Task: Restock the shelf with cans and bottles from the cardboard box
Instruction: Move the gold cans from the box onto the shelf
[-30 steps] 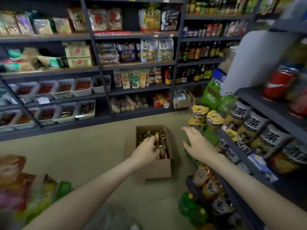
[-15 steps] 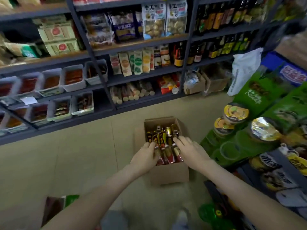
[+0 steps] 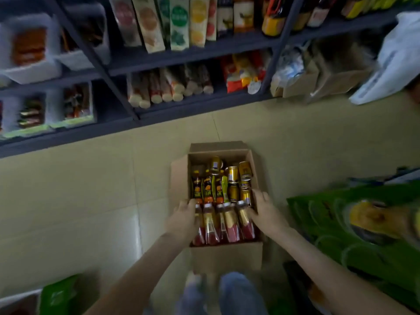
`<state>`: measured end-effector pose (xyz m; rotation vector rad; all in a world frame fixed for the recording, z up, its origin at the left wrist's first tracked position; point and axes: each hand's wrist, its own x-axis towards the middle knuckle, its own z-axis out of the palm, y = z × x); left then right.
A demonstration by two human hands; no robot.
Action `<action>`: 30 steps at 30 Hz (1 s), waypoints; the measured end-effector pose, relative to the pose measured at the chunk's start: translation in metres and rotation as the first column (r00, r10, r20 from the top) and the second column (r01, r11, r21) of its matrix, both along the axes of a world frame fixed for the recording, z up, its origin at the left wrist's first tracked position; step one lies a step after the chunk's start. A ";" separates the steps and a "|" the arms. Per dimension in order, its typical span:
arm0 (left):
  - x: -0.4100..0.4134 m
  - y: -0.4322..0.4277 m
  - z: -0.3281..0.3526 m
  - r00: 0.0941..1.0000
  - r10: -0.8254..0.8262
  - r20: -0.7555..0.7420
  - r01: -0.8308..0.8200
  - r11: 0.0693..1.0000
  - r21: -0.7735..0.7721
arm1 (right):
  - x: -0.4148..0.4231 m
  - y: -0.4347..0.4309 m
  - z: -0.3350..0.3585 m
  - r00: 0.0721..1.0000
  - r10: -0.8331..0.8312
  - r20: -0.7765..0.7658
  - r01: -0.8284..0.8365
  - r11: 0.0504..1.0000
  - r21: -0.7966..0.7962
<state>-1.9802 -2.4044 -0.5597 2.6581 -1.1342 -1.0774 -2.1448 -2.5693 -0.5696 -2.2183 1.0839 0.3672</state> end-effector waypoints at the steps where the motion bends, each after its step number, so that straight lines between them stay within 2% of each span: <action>1: 0.009 -0.012 -0.032 1.000 0.019 -0.006 -0.019 1.000 0.006 | 0.008 -0.010 -0.033 0.999 -0.038 -0.010 0.038 0.999 0.022; 4: 0.024 -0.042 -0.135 0.998 0.047 -0.030 -0.047 0.999 0.002 | 0.028 -0.041 -0.140 0.992 -0.124 0.000 0.124 0.989 0.076; 7: 0.025 -0.058 -0.239 0.997 -0.011 -0.075 0.013 1.000 0.021 | 0.035 -0.067 -0.256 0.967 -0.256 0.009 0.251 0.956 0.151; 10: 0.016 -0.056 -0.314 0.992 -0.073 -0.100 0.077 0.996 0.045 | 0.034 -0.070 -0.324 0.963 -0.266 -0.030 0.268 0.958 0.101; 12: 0.012 -0.058 -0.350 0.987 -0.146 -0.073 0.149 0.988 0.037 | 0.036 -0.080 -0.350 0.988 -0.139 -0.067 0.138 0.990 -0.008; 14: 0.013 -0.066 -0.376 0.976 -0.215 -0.020 0.216 0.976 0.022 | 0.045 -0.098 -0.370 0.992 0.050 -0.119 -0.068 0.987 -0.147; 17: 0.017 -0.081 -0.406 0.964 -0.255 0.070 0.255 0.967 0.008 | 0.065 -0.137 -0.396 0.952 0.224 -0.207 -0.287 0.888 -0.359; 19: 0.016 -0.091 -0.423 0.965 -0.235 0.120 0.232 0.972 0.036 | 0.078 -0.163 -0.409 0.915 0.269 -0.301 -0.378 0.831 -0.407; 22: 0.009 -0.111 -0.436 0.961 -0.204 0.186 0.186 0.976 0.110 | 0.099 -0.187 -0.422 0.844 0.283 -0.456 -0.475 0.790 -0.388; 24: 0.002 -0.126 -0.435 0.976 -0.173 0.134 0.165 0.984 0.070 | 0.109 -0.196 -0.428 0.828 0.281 -0.486 -0.482 0.799 -0.359; 26: 0.000 -0.138 -0.430 0.995 -0.095 0.022 0.096 0.994 -0.048 | 0.110 -0.196 -0.426 0.829 0.305 -0.469 -0.496 0.787 -0.366; 28: 0.004 -0.146 -0.425 0.988 0.033 -0.149 -0.058 0.985 -0.163 | 0.101 -0.191 -0.421 0.855 0.329 -0.402 -0.484 0.785 -0.386; 30: 0.009 -0.153 -0.418 0.901 0.208 -0.382 -0.297 0.936 -0.191 | 0.090 -0.180 -0.414 0.912 0.328 -0.245 -0.405 0.815 -0.415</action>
